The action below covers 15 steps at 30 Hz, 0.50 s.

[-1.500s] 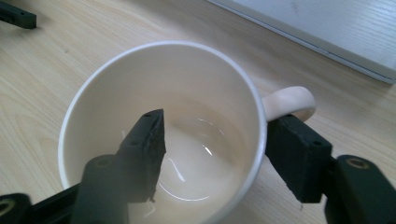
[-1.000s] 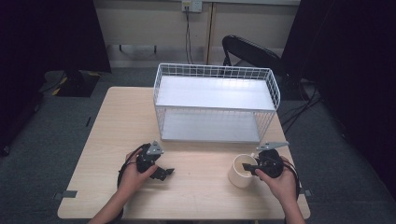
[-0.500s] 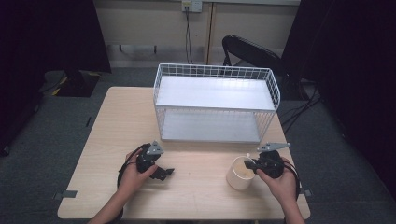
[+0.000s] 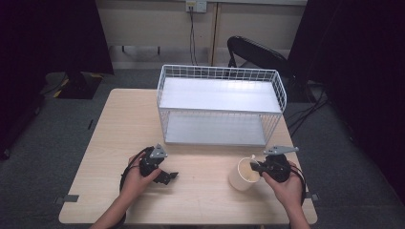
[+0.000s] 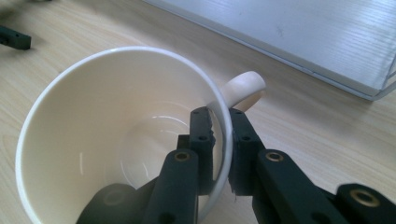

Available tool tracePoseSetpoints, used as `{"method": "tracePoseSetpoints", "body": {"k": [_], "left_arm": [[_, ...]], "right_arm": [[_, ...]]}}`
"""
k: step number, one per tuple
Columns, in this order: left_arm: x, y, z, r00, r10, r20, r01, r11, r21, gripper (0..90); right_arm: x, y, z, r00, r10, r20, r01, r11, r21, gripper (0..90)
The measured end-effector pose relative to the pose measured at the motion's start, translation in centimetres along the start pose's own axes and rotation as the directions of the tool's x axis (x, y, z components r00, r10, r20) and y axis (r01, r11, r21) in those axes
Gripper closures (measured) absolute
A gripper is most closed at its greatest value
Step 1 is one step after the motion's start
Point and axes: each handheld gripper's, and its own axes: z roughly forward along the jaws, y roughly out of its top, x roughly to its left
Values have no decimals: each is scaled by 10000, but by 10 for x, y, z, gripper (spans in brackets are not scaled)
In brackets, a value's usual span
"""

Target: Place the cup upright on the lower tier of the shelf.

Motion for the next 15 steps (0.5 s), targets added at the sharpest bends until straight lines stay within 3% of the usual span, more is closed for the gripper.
{"method": "tracePoseSetpoints", "body": {"k": [15], "left_arm": [[0, 0, 0, 10000, 3, -1, -3, 10000, 2, 0]], "right_arm": [[3, 5, -3, 9996, 135, 255, -123, 9988, -471, 844]]}}
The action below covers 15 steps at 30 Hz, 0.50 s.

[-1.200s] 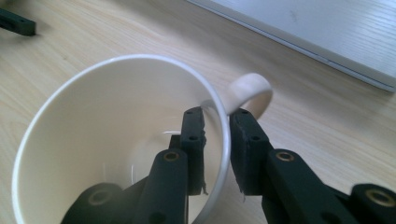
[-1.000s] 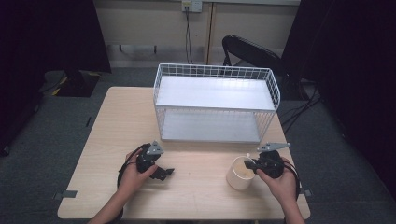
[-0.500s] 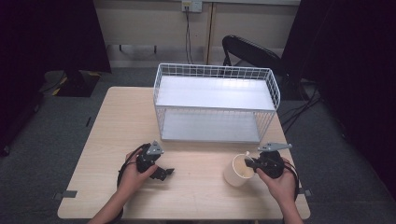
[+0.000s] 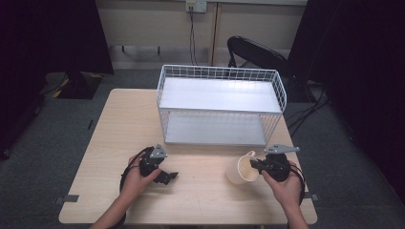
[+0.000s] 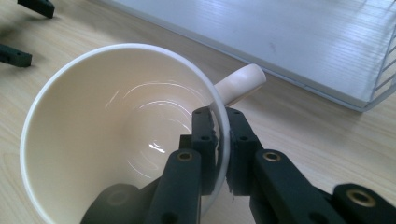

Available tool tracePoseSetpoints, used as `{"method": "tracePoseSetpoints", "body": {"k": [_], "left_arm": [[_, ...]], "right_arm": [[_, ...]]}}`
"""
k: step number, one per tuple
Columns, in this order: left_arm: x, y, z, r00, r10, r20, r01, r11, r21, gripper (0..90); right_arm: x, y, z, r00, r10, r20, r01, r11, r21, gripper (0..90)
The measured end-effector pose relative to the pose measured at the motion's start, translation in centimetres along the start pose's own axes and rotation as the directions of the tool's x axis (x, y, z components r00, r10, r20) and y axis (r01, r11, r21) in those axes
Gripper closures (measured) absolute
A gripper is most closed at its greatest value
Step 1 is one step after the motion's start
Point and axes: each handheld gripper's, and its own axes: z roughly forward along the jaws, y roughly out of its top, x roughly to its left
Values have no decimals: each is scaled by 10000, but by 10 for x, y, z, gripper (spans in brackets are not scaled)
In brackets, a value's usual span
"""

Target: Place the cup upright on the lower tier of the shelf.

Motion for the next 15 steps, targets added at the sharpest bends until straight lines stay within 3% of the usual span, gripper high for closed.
{"method": "tracePoseSetpoints", "body": {"k": [5, 15], "left_arm": [[0, 0, 0, 10000, -5, 0, 5, 10000, -2, 0], [0, 0, 0, 10000, -5, 1, 5, 10000, -4, 0]], "right_arm": [[-1, 3, -2, 9996, 38, 277, -28, 9993, -365, 844], [-4, 7, 7, 9984, 281, 495, -252, 9980, -579, 844]]}}
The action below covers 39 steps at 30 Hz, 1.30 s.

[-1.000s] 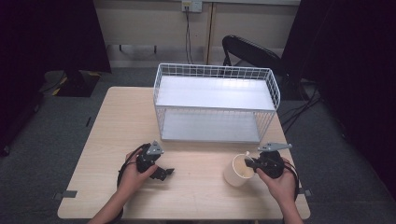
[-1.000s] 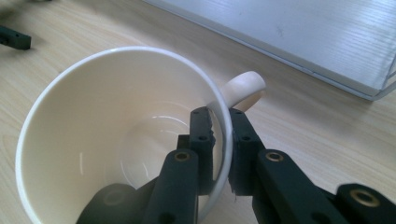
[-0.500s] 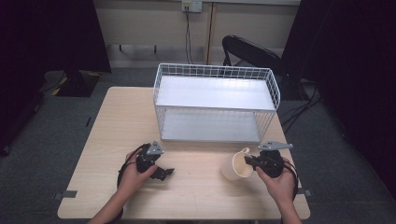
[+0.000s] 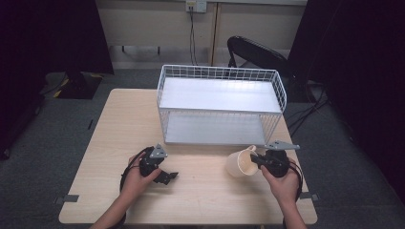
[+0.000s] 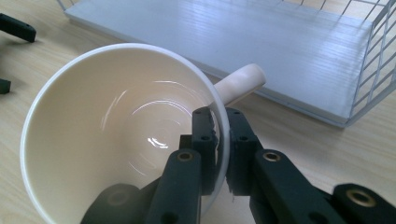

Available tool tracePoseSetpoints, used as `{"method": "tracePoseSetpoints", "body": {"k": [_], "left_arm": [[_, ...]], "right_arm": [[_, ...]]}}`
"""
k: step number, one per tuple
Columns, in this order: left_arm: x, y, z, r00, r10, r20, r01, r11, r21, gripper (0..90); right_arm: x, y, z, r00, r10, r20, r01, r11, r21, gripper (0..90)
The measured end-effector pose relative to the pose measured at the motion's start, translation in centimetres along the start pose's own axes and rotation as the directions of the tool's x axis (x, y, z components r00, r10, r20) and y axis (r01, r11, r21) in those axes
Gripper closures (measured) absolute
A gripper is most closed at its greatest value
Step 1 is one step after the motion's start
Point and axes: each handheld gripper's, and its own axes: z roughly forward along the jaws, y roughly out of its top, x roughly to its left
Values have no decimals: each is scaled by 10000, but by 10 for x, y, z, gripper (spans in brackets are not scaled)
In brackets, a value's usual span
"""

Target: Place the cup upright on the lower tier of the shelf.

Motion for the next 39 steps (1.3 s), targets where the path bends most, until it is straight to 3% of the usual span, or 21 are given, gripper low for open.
{"method": "tracePoseSetpoints", "body": {"k": [6, 13, 27, 39], "left_arm": [[0, 0, 0, 10000, -2, 0, 2, 10000, 1, 0], [0, 0, 0, 10000, -2, 2, 2, 10000, 2, 0], [0, 0, 0, 10000, 4, 1, -4, 10000, 4, 0], [0, 0, 0, 10000, 4, 2, -4, 10000, 4, 0]], "right_arm": [[1, 8, 3, 9998, 52, 206, -44, 9993, -369, 844], [1, 15, 7, 9993, 32, 365, -20, 9994, -346, 844], [1, 24, 17, 9971, 208, 734, -147, 9965, -828, 844], [-6, 30, 18, 9884, 311, 1483, -90, 9890, -1477, 844]]}}
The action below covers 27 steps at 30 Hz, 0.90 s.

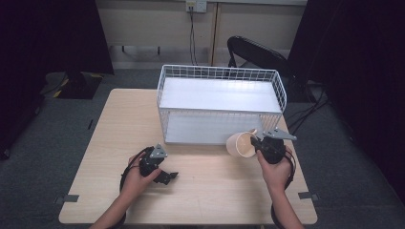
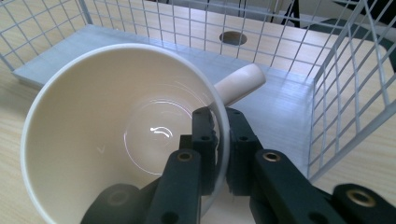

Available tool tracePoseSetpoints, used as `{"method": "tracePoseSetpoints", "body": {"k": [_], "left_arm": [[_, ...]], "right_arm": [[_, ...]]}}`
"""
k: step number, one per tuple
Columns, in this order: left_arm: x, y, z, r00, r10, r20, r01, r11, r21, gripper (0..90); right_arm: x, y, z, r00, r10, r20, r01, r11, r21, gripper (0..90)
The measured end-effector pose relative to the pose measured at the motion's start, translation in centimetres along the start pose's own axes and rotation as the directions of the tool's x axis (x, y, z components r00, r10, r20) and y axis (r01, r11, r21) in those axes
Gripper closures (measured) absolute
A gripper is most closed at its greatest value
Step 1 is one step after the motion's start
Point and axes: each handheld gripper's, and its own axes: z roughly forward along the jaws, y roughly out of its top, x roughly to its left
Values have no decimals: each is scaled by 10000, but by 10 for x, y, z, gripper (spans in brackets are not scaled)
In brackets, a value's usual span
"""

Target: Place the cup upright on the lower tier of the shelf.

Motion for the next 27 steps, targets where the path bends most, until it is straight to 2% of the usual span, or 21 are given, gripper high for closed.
{"method": "tracePoseSetpoints", "body": {"k": [18, 27], "left_arm": [[0, 0, 0, 10000, -5, -1, 5, 10000, -1, 0], [0, 0, 0, 10000, -2, -1, 2, 10000, 0, 0]], "right_arm": [[9, 7, 19, 9974, -94, 719, 135, 9983, -568, 844], [11, 11, 29, 9959, -73, 903, 141, 9971, -747, 844]]}}
